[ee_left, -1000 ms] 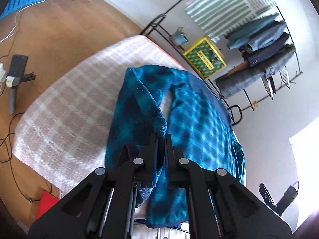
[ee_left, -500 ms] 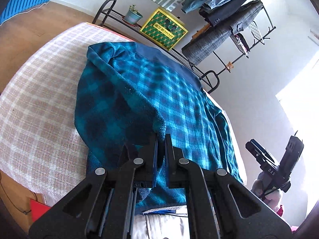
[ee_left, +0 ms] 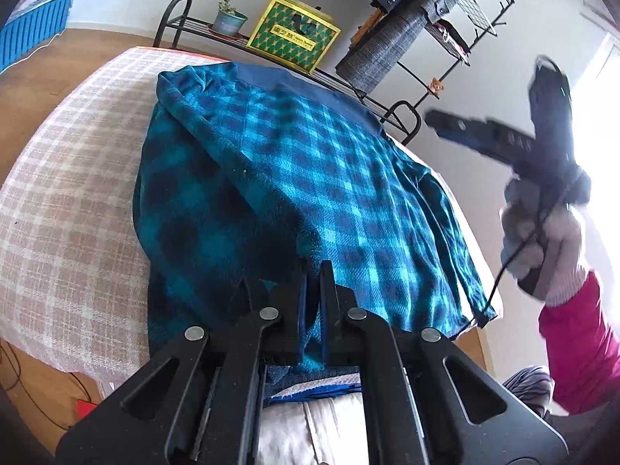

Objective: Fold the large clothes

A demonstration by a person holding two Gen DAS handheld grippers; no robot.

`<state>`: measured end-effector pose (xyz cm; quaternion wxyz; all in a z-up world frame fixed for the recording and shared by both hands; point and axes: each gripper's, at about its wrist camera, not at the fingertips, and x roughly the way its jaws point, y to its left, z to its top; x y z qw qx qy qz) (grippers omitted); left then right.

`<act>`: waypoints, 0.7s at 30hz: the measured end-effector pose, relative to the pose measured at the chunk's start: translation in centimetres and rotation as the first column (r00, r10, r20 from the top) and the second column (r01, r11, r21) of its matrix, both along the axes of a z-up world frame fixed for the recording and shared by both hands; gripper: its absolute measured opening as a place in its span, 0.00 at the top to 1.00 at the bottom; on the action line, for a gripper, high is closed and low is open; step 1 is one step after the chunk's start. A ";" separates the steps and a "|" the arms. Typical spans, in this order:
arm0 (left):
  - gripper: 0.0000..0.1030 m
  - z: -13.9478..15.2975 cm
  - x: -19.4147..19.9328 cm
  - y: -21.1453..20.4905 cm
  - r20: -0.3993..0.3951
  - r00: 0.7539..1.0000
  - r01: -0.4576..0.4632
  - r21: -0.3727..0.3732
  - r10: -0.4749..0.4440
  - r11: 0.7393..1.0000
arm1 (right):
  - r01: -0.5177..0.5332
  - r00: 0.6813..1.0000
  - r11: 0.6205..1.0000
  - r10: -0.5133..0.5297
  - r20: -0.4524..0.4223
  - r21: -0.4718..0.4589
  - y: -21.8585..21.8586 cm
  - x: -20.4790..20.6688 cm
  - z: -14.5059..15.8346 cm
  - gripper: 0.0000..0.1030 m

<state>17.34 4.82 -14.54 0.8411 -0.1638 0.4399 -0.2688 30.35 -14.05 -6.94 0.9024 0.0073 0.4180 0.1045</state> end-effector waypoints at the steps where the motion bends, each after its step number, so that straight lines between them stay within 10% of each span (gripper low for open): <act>1: 0.97 -0.2 -0.3 -0.4 -0.001 1.000 0.014 0.010 -0.014 1.000 | -0.024 0.999 1.000 0.024 -0.024 0.019 0.8 1.6 -0.4 0.51; 14: 0.97 -3.0 -2.2 -2.2 -0.050 0.990 0.138 0.080 -0.134 0.987 | -0.128 0.941 0.970 0.185 -0.284 0.207 12.2 17.9 -9.8 0.59; 21: 0.97 -3.6 -2.7 -2.4 -0.057 0.986 0.166 0.125 -0.160 0.978 | -0.085 0.943 0.993 0.109 -0.316 0.087 15.4 23.0 -12.3 0.59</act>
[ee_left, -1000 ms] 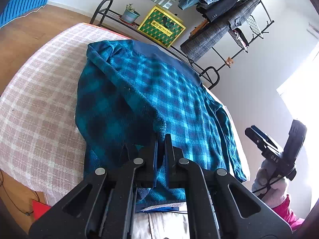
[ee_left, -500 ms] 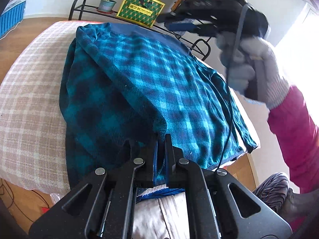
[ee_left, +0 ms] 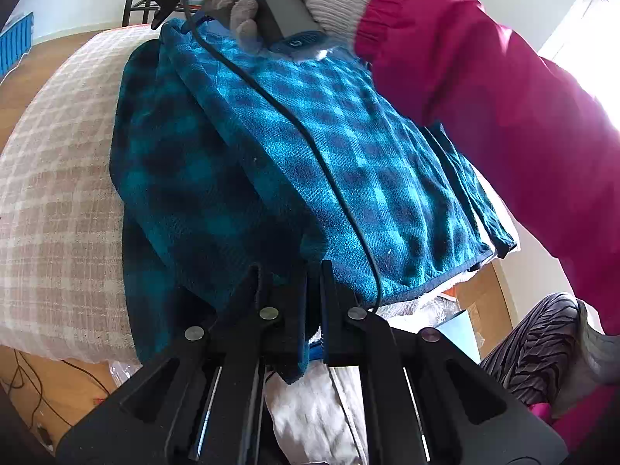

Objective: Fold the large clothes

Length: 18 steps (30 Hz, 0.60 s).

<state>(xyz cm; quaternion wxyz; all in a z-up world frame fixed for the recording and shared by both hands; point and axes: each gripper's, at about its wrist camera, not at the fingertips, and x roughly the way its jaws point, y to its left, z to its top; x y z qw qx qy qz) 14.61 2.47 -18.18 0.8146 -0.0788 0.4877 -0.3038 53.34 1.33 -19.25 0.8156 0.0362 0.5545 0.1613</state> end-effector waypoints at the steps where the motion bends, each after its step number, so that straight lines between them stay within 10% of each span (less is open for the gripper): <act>1: 0.97 0.0 -0.1 0.0 0.001 1.000 0.003 0.005 -0.003 1.000 | 0.009 1.000 1.000 -0.009 0.003 -0.027 0.1 0.8 -0.4 0.60; 7: 0.97 -0.2 -0.4 -0.4 0.015 0.999 0.029 0.033 -0.030 0.999 | 0.070 0.997 0.996 -0.071 -0.012 -0.046 -1.7 3.4 -1.7 0.96; 13: 0.97 -0.5 -0.9 -0.6 0.024 0.999 0.046 0.065 -0.048 0.997 | 0.155 0.988 0.978 -0.155 -0.013 0.142 -7.5 2.9 -1.0 0.98; 18: 0.97 -0.4 -1.6 -1.1 0.050 0.996 0.067 0.096 -0.072 0.993 | 0.326 0.945 0.880 -0.303 -0.120 0.345 -14.5 1.5 -4.6 0.98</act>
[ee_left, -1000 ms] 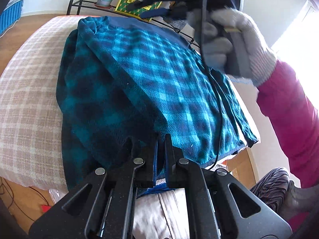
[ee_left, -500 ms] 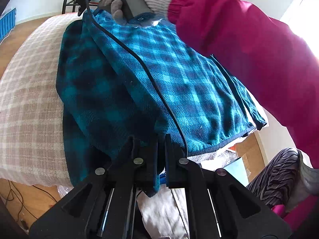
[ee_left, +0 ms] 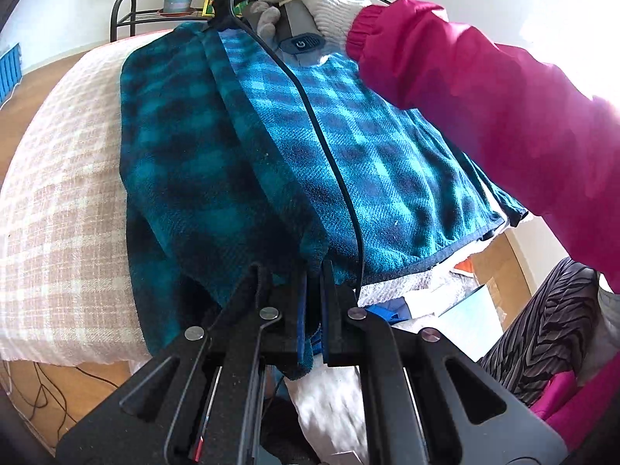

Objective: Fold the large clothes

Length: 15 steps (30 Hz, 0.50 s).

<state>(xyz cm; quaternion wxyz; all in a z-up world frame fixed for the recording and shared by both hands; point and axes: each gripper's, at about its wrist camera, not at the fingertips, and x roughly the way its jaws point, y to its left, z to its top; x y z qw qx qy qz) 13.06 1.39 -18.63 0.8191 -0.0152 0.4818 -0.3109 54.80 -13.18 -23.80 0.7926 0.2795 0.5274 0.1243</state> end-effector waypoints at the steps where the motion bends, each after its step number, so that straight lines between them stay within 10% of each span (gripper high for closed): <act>1: 0.97 -0.1 -0.1 -0.1 0.001 1.000 0.006 0.007 -0.006 1.000 | 0.011 0.999 1.000 -0.012 -0.046 -0.007 -0.5 -0.1 -1.3 0.98; 5: 0.97 0.0 -0.3 -0.1 0.014 1.000 0.006 0.028 -0.007 1.000 | 0.017 0.997 0.998 -0.021 -0.071 -0.054 -0.5 -0.5 -2.1 0.88; 9: 0.72 0.9 -0.5 1.4 -0.027 0.999 -0.024 -0.059 0.022 0.998 | -0.002 1.000 0.996 0.001 -0.013 -0.094 -0.8 -2.0 1.0 0.74; 15: 0.72 2.3 -0.6 7.7 -0.067 0.981 -0.189 -0.153 0.181 0.970 | -0.073 0.995 0.996 0.076 0.059 -0.053 -2.7 -9.5 6.0 0.67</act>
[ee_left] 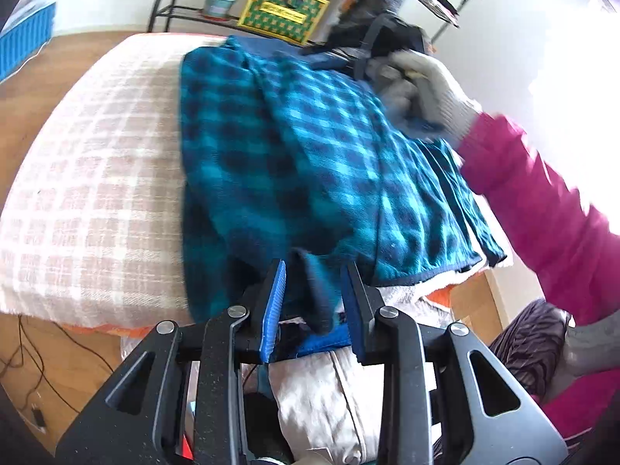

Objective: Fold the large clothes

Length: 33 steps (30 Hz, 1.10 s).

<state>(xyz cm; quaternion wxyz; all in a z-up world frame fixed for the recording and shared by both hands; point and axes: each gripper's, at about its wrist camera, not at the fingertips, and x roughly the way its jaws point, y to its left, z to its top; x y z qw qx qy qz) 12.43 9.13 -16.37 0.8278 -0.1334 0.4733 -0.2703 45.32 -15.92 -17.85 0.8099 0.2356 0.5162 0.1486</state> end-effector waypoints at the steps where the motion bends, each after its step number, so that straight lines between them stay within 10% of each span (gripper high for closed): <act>1: 0.72 -0.2 0.5 1.3 -0.028 0.999 -0.043 -0.021 0.043 0.999 | -0.013 1.000 1.000 0.013 0.001 0.009 -0.4 -1.7 0.3 0.67; 5: 0.72 -1.3 2.3 4.6 -0.126 0.983 -0.150 -0.110 0.136 0.983 | -0.072 0.997 0.997 0.071 0.017 0.026 -1.7 -8.4 1.7 0.65; 13: 0.72 -5.4 5.8 2.0 -0.234 0.961 -0.162 -0.046 0.147 0.986 | -0.180 0.984 0.984 0.180 0.008 0.017 1.1 -18.9 1.6 0.60; 27: 0.72 -3.3 6.6 -1.4 -0.193 0.977 -0.104 -0.065 0.090 0.992 | -0.230 0.967 0.973 0.226 -0.118 -0.020 6.7 -20.2 -5.9 0.57; 33: 0.72 -4.0 6.8 0.9 -0.202 0.967 -0.166 -0.020 0.158 0.986 | -0.282 0.954 0.959 0.277 -0.115 -0.036 7.8 -20.7 -7.2 0.95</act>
